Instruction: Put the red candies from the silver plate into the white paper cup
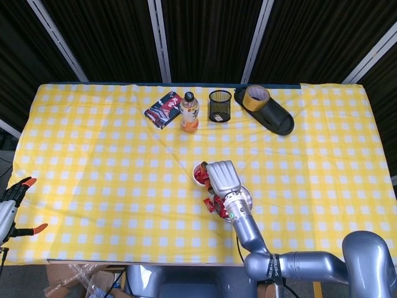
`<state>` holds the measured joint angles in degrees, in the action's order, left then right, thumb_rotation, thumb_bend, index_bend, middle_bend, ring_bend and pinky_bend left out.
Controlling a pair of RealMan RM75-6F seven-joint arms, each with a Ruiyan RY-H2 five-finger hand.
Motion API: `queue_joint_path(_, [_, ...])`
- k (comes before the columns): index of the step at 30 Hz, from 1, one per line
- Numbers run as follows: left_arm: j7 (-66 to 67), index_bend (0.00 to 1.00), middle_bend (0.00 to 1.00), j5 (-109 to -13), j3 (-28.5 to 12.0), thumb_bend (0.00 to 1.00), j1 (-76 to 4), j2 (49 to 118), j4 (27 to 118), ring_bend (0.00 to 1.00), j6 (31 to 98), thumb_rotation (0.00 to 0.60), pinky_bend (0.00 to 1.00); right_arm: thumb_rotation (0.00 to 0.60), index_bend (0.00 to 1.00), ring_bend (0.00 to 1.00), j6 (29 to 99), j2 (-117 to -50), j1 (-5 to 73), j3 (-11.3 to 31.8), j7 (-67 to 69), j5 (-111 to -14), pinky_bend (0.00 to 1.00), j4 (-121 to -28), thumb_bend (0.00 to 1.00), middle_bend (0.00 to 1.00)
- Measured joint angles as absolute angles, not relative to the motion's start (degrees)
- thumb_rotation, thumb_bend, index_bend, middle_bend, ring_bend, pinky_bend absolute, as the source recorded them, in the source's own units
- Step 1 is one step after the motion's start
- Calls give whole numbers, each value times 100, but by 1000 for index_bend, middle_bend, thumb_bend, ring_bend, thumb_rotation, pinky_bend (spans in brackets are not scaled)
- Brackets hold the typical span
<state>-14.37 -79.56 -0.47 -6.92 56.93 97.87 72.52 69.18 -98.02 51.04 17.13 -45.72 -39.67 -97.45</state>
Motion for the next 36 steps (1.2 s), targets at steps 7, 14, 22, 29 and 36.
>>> queue_joint_path(7, [-1385, 0, 0, -7950, -54, 20, -680, 5713, 9788, 0, 7296, 600, 0, 600, 432, 1000, 7204, -9689, 5009, 1567, -4570, -4270, 953, -10006, 278, 973])
queue_joint_path(14, [-1354, 0, 0, -7993, -48, 23, -664, 5723, 9776, 0, 7350, 600, 0, 600, 432, 1000, 7529, -9444, 4804, 1193, -4645, -4831, 954, -10424, 248, 973])
queue_joint_path(22, [-1289, 0, 0, -8027, -38, 24, -636, 5746, 9773, 0, 7423, 600, 0, 600, 432, 1000, 7821, -9271, 4403, 614, -4629, -5411, 953, -10702, 248, 973])
queue_joint_path(29, [-1216, 0, 0, -8036, -47, 24, -593, 5782, 9778, 0, 7531, 600, 0, 600, 444, 1000, 7832, -9382, 4119, 264, -4610, -5520, 953, -10497, 249, 973])
queue_joint_path(36, [-1195, 0, 0, -8024, -50, 24, -580, 5803, 9755, 0, 7546, 600, 0, 600, 444, 1000, 7775, -9440, 3904, 176, -4604, -5470, 954, -10301, 248, 973])
